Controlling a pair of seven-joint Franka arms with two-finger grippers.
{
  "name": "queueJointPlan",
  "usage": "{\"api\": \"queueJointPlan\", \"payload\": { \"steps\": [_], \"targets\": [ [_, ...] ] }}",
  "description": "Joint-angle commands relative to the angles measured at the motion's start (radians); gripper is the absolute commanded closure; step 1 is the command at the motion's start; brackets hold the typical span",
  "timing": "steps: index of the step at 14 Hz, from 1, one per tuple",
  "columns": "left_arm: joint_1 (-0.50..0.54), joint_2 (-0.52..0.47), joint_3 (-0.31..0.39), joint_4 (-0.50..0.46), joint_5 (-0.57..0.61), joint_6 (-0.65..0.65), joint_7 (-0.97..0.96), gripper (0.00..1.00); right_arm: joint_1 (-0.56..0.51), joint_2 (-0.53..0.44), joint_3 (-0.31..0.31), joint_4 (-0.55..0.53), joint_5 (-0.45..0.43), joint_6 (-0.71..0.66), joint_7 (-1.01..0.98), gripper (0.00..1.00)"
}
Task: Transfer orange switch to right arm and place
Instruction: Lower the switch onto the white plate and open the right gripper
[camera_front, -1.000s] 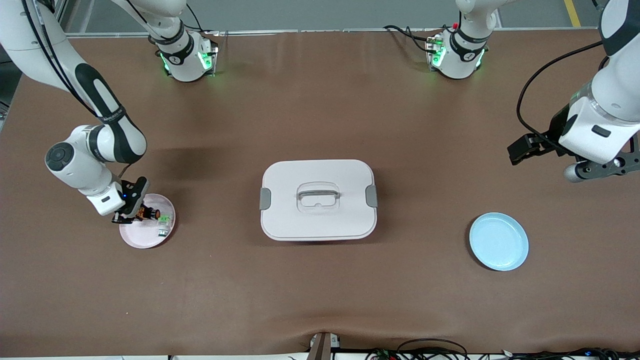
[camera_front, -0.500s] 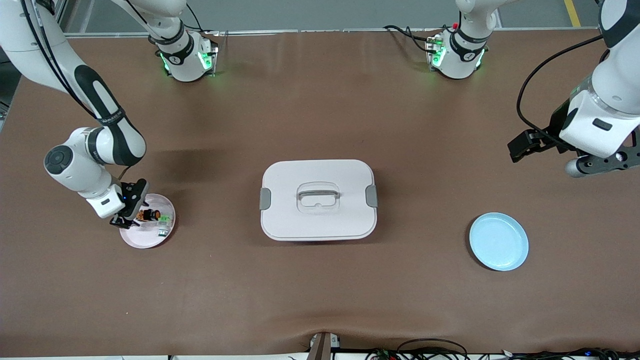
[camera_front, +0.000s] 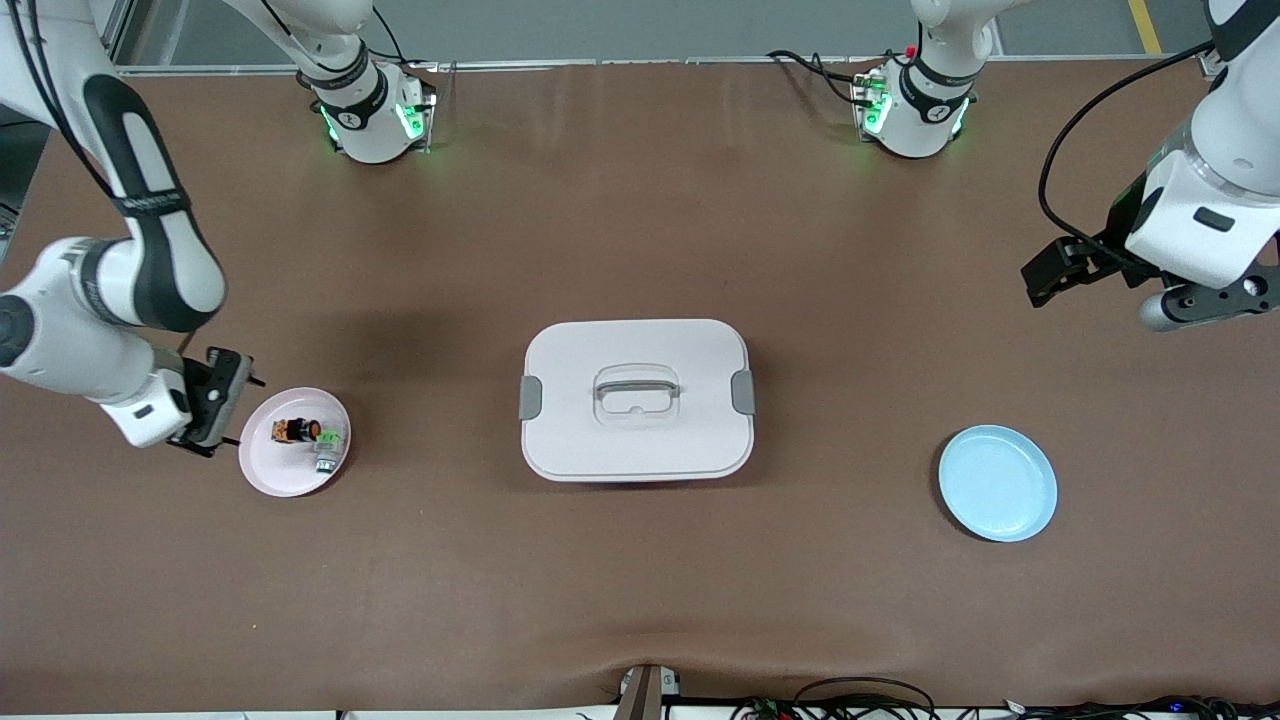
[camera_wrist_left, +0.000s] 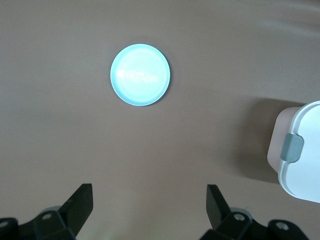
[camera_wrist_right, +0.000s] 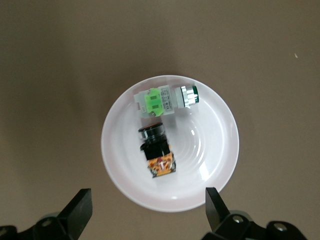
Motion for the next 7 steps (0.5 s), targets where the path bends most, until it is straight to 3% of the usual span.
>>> {"api": "queueJointPlan", "payload": {
  "steps": [1,3,7],
  "targets": [
    [-0.001,-0.046,0.026,-0.023,-0.005,-0.012,0.025,0.0,-0.026,0.004,0.018,0.095,-0.011,-0.127,0.096,0.0],
    [-0.05,-0.075,0.089,-0.055,-0.01,-0.011,0.049,0.0,-0.02,-0.003,0.023,0.134,-0.068,-0.156,0.116,0.0],
    [-0.188,-0.184,0.331,-0.157,-0.123,0.027,0.176,0.0,-0.021,-0.02,0.024,0.157,-0.065,-0.186,0.242,0.0]
  ]
}}
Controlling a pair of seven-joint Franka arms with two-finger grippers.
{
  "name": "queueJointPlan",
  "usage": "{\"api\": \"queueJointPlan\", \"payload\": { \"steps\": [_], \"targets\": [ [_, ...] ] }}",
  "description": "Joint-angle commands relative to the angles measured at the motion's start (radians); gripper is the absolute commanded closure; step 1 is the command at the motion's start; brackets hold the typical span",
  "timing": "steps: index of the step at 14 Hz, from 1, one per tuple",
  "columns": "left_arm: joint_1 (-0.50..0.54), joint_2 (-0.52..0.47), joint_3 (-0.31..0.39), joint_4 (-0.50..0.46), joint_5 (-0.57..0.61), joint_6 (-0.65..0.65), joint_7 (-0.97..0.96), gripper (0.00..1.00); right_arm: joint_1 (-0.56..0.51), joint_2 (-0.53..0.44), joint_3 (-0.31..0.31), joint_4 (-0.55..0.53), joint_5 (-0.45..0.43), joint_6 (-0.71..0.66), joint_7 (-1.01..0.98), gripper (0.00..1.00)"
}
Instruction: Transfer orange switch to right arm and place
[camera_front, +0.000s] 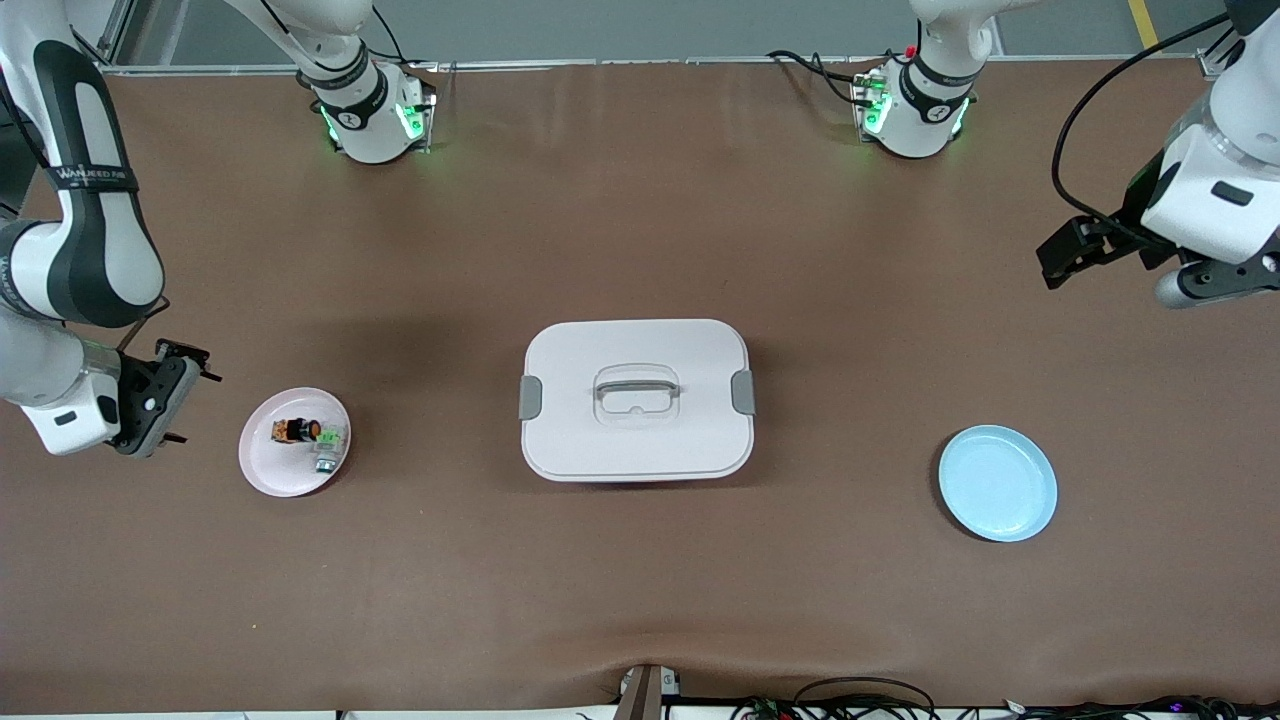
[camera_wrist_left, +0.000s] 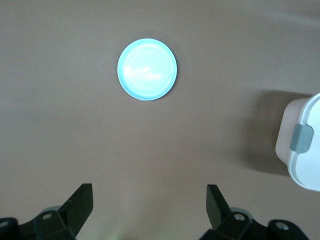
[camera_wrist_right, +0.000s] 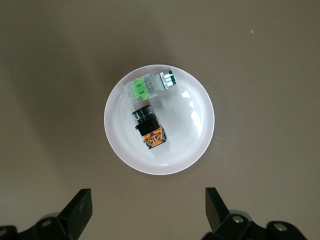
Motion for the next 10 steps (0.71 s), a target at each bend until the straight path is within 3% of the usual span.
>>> {"api": "queueJointPlan", "payload": {
  "steps": [1,4,8,10],
  "targets": [
    [-0.081,-0.133,0.158,-0.137,-0.067,0.048,0.114,0.0,-0.011,-0.012,0.018,0.042,-0.017,-0.035,0.08,0.0],
    [-0.147,-0.209,0.263,-0.242,-0.105,0.089,0.178,0.0,-0.02,-0.013,0.016,0.096,-0.015,-0.048,0.238,0.0],
    [-0.175,-0.253,0.278,-0.29,-0.11,0.089,0.25,0.0,-0.025,-0.004,0.015,0.203,0.017,-0.188,0.711,0.0],
    [-0.201,-0.26,0.311,-0.294,-0.11,0.085,0.281,0.0,-0.026,-0.01,0.016,0.243,0.02,-0.212,0.738,0.0]
  ]
}}
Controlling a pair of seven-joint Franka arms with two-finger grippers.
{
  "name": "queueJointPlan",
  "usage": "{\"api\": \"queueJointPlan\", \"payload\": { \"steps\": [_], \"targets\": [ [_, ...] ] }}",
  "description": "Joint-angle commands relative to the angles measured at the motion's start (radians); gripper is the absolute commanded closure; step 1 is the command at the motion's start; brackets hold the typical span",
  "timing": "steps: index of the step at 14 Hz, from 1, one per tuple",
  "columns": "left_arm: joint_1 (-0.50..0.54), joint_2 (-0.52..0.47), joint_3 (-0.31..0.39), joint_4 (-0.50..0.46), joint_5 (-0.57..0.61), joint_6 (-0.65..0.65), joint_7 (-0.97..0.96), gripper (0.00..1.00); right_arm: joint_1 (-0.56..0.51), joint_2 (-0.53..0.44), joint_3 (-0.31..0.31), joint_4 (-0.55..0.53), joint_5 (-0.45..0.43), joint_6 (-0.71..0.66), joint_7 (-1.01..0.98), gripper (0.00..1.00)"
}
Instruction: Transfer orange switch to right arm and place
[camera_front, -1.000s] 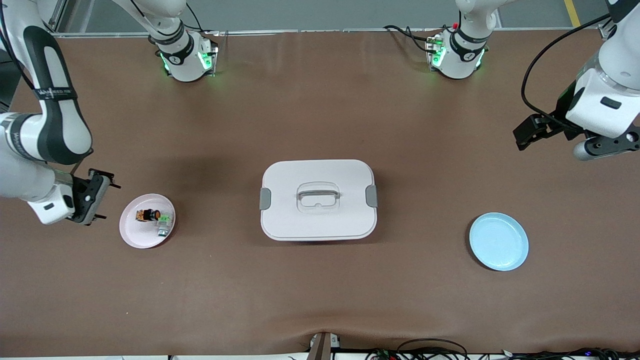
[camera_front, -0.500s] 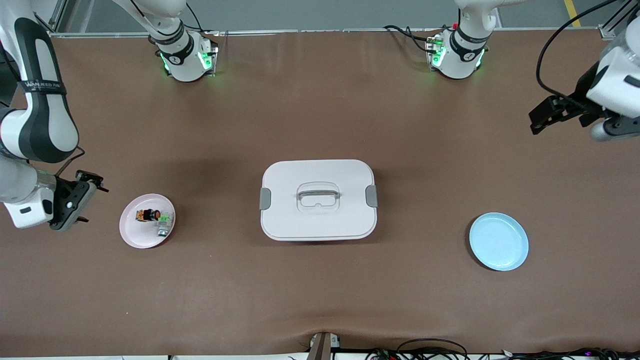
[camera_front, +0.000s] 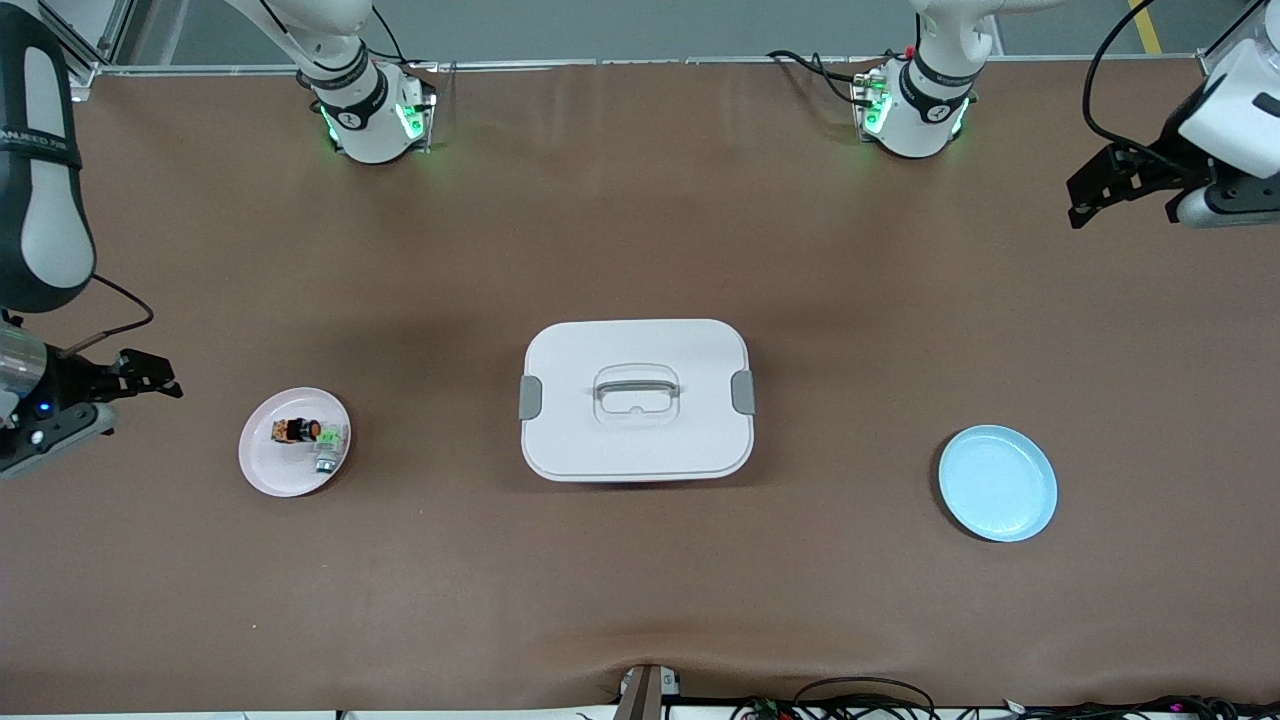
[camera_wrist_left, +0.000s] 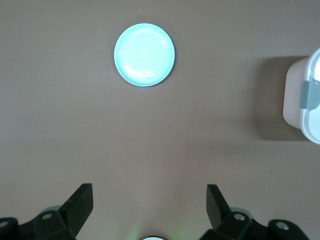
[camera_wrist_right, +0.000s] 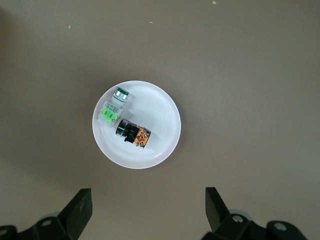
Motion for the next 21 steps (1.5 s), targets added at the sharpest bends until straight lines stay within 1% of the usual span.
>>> {"api": "queueJointPlan", "payload": {
  "steps": [1,2,3,4,5,7,9,11,12,13,14,16,17,19,21],
  "targets": [
    [-0.037,-0.046,0.044,-0.041,-0.021,0.014,0.041,0.0,-0.017,-0.004,0.014,0.073,0.017,-0.073,0.068,0.0],
    [-0.041,-0.049,0.044,-0.041,-0.022,0.014,0.041,0.0,-0.014,-0.004,0.014,0.103,0.019,-0.117,0.076,0.0],
    [-0.04,-0.047,0.045,-0.034,-0.024,0.014,0.041,0.0,-0.012,-0.005,0.017,0.161,0.019,-0.175,0.076,0.0],
    [-0.041,-0.046,0.061,-0.028,-0.028,0.014,0.041,0.0,-0.009,-0.002,0.016,0.207,0.008,-0.235,0.073,0.0],
    [-0.043,-0.041,0.068,-0.017,-0.03,0.014,0.038,0.0,-0.012,-0.004,0.016,0.218,0.008,-0.254,0.067,0.0],
    [-0.041,-0.035,0.072,-0.006,-0.03,0.016,0.023,0.0,-0.014,-0.04,0.017,0.22,0.011,-0.256,0.054,0.0],
    [-0.038,-0.03,0.073,-0.008,-0.044,0.019,0.023,0.0,-0.009,-0.047,0.013,0.223,0.001,-0.256,0.068,0.0],
    [-0.034,-0.023,0.073,-0.003,-0.048,0.02,0.03,0.0,-0.021,-0.063,0.004,0.257,0.01,-0.265,0.068,0.0],
    [-0.032,-0.003,0.073,0.017,-0.047,0.02,0.039,0.0,-0.047,-0.076,0.011,0.26,0.017,-0.266,0.071,0.0],
    [-0.029,0.014,0.073,0.037,-0.044,0.02,0.045,0.0,-0.045,-0.08,0.02,0.26,0.013,-0.268,0.077,0.0],
    [-0.028,0.023,0.073,0.053,-0.044,0.019,0.049,0.0,-0.037,-0.085,0.02,0.26,0.017,-0.266,0.103,0.0],
    [-0.028,0.039,0.073,0.07,-0.038,0.019,0.078,0.0,-0.034,-0.094,0.025,0.26,0.031,-0.269,0.262,0.0],
    [-0.028,0.04,0.073,0.072,-0.038,0.019,0.102,0.0,-0.02,-0.117,0.023,0.258,0.036,-0.268,0.342,0.0],
    [-0.032,0.051,0.072,0.075,-0.032,0.019,0.105,0.0,0.011,-0.133,0.02,0.26,0.033,-0.265,0.483,0.0],
    [-0.035,0.051,0.069,0.074,-0.032,0.019,0.104,0.0,0.037,-0.133,0.016,0.283,0.016,-0.268,0.557,0.0]
  ]
}}
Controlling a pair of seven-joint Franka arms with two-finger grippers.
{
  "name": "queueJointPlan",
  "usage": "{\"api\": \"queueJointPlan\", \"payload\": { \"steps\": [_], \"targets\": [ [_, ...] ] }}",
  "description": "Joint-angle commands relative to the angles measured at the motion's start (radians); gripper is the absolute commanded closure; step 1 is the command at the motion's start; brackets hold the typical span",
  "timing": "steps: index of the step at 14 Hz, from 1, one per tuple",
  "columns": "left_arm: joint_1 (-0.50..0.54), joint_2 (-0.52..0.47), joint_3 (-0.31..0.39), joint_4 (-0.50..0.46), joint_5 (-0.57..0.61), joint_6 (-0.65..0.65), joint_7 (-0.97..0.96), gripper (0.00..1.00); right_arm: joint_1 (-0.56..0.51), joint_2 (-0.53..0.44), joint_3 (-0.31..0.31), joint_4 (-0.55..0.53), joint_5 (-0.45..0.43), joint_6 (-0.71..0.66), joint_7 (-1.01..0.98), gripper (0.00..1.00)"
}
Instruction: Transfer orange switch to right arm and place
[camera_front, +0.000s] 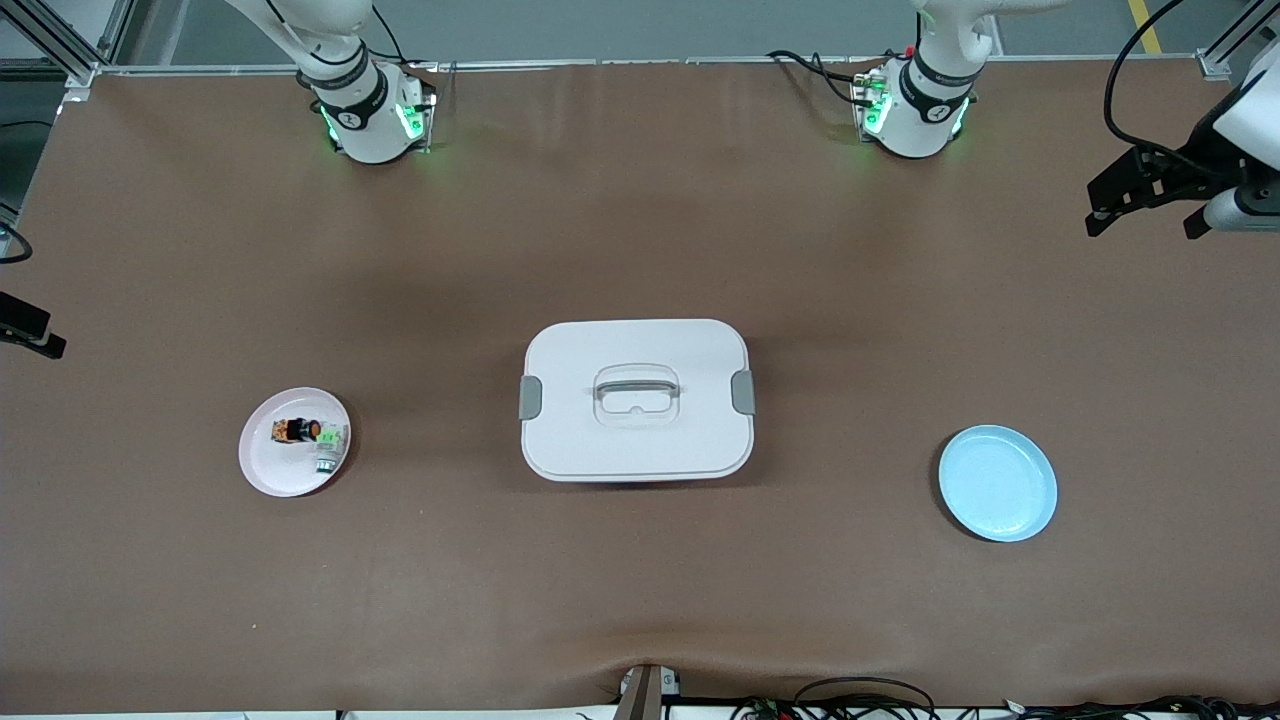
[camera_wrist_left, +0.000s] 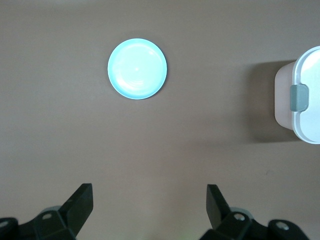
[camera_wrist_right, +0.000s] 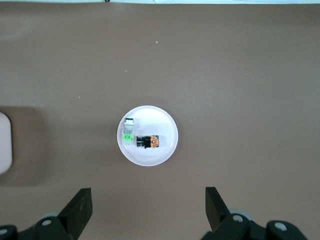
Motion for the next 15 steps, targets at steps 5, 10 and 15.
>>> {"api": "queueJointPlan", "payload": {
  "steps": [5,10,15],
  "targets": [
    [-0.004,0.008,-0.002,0.016,-0.005,-0.014,0.012,0.0,-0.005,-0.015,-0.01,0.025,0.014,-0.116,0.123,0.0],
    [-0.003,0.0,-0.002,0.009,-0.005,-0.014,0.013,0.0,-0.008,-0.044,-0.004,0.009,0.004,-0.137,0.112,0.0],
    [-0.001,-0.005,0.0,-0.003,-0.007,-0.012,0.017,0.0,0.0,-0.044,-0.001,0.004,0.014,-0.16,0.12,0.0]
  ]
}}
